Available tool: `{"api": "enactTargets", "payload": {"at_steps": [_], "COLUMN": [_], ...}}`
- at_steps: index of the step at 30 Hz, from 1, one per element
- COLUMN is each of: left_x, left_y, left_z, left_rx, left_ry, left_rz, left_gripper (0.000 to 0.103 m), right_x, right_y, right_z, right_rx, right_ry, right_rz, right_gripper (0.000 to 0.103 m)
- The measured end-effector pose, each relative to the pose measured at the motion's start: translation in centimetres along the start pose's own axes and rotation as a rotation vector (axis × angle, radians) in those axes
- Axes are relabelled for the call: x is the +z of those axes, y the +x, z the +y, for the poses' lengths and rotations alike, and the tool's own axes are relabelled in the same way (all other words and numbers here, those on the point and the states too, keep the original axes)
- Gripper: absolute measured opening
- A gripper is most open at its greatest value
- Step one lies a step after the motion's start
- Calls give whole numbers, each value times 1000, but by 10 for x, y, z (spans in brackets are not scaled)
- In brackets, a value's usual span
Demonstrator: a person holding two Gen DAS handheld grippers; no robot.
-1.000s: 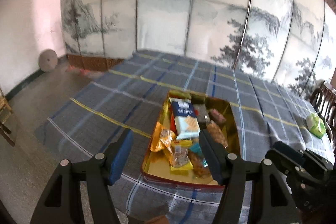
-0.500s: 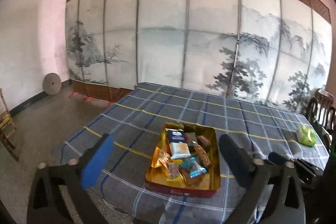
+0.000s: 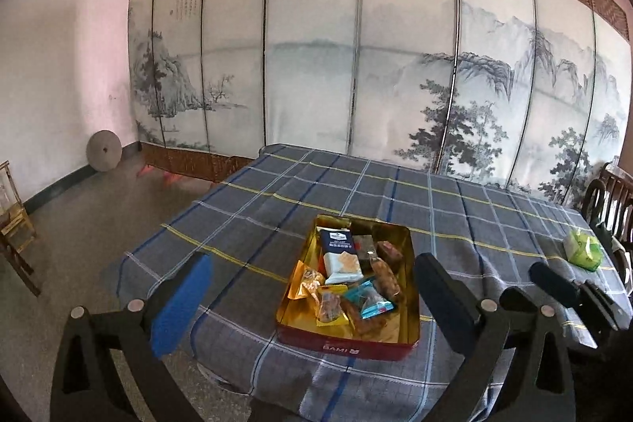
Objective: Organize snacks
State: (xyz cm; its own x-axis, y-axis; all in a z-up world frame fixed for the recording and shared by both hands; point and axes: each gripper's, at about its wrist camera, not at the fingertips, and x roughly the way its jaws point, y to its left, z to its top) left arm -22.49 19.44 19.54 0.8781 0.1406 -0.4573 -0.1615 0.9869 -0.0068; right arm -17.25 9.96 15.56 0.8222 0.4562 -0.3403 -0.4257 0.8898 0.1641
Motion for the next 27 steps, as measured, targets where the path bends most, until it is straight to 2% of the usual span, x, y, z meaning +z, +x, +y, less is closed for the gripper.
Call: {"api": "enactTargets", "payload": {"at_steps": [7, 13, 18, 21, 23, 27], "left_x": [-7, -13, -19, -21, -21, -20], "left_y": [10, 25, 43, 49, 53, 62], "left_z": [-1, -5, -14, -20, -24, -24], "left_rx": [13, 21, 13, 57, 73, 66], "left_ry": [12, 36, 79, 107, 119, 107], "left_rz": [25, 65, 103, 68, 59, 91], "left_gripper": [103, 103, 103, 103, 103, 103], "right_x": [-4, -17, -39, -57, -68, -87], "right_y": [1, 12, 28, 37, 43, 50], "right_z": [-6, -41, -121, -184, -223, -296], "right_rx": [-11, -90, -273, -409, -472, -581], "right_ry": [20, 49, 81, 110, 151, 266], "right_rz": [13, 63, 178, 277, 336, 440], "right_gripper": [60, 68, 70, 71, 71, 71]}}
